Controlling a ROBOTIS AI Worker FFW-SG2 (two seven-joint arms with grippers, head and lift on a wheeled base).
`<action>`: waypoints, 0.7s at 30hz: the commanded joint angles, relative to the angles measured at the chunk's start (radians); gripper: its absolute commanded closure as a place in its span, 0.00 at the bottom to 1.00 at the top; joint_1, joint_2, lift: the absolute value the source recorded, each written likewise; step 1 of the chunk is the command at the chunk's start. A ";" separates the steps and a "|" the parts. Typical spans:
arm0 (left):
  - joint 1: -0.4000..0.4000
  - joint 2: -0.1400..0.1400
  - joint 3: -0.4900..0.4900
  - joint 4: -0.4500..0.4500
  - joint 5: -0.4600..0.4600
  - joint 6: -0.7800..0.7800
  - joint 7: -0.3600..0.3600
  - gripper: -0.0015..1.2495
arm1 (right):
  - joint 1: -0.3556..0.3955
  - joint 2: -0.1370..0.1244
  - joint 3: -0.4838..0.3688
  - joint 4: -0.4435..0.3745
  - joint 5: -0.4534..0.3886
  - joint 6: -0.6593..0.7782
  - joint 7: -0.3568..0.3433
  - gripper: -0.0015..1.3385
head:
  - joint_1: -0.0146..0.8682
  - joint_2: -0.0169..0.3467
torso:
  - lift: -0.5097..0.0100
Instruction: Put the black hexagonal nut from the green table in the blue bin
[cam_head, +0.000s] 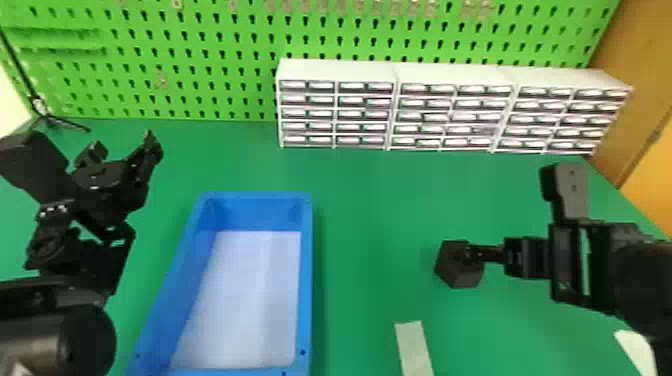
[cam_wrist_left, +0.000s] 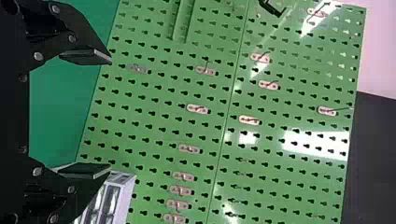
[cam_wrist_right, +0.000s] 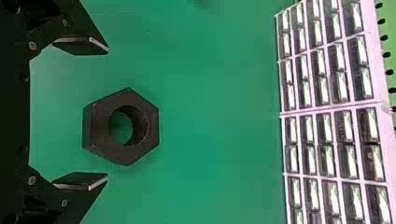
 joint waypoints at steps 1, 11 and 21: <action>-0.002 0.000 -0.004 0.002 0.000 0.000 0.001 0.35 | -0.032 0.000 0.029 0.048 0.000 -0.002 0.000 0.24 | 0.80 0.07 | 0.79; -0.004 0.002 -0.007 0.006 0.002 0.000 0.000 0.35 | -0.095 0.006 0.103 0.166 0.011 -0.079 0.000 0.24 | 0.80 0.07 | 0.79; -0.005 0.005 -0.012 0.009 0.003 0.001 0.001 0.35 | -0.142 0.004 0.161 0.260 0.009 -0.125 0.000 0.24 | 0.80 0.07 | 0.79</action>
